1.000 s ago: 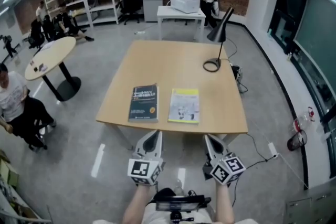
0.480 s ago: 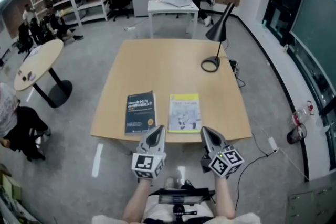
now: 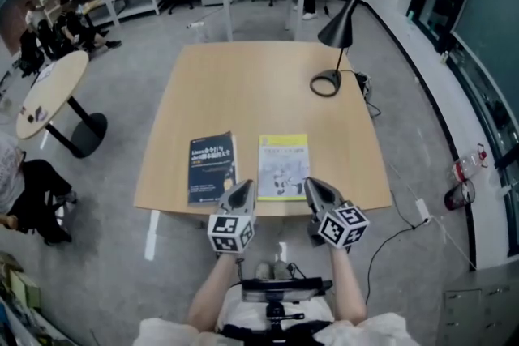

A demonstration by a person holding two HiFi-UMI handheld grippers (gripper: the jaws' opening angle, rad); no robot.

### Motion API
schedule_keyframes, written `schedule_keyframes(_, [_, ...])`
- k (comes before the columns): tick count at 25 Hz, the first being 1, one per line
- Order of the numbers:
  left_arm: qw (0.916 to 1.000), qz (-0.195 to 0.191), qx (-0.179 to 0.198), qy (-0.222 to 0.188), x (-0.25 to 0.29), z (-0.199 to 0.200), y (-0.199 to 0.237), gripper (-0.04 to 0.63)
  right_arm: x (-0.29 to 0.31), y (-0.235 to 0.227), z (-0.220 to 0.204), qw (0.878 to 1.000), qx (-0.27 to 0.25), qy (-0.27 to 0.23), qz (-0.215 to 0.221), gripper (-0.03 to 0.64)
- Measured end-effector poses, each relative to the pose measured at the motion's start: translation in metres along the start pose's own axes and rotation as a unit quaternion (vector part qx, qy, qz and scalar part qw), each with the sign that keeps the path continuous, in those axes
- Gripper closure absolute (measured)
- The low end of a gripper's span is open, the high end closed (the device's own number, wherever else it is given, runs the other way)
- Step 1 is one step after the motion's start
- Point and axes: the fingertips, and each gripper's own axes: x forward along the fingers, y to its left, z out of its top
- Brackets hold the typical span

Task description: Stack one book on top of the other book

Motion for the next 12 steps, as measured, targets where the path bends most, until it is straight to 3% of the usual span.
schedule_keyframes(6, [0.9940, 0.034, 0.030, 0.100, 0.050, -0.060, 0.011, 0.589, 0.040, -0.055, -0.073, 0.992, 0.050, 0.112, -0.043, 0.621])
schedule_keyframes(9, [0.9876, 0.046, 0.016, 0.150, 0.070, -0.088, 0.012, 0.588, 0.052, -0.078, -0.106, 0.981, 0.055, 0.177, -0.064, 0.620])
schedule_keyframes(12, [0.9846, 0.031, -0.002, 0.172, 0.089, -0.104, 0.009, 0.588, 0.061, -0.093, -0.118, 0.975, 0.048, 0.204, -0.079, 0.620])
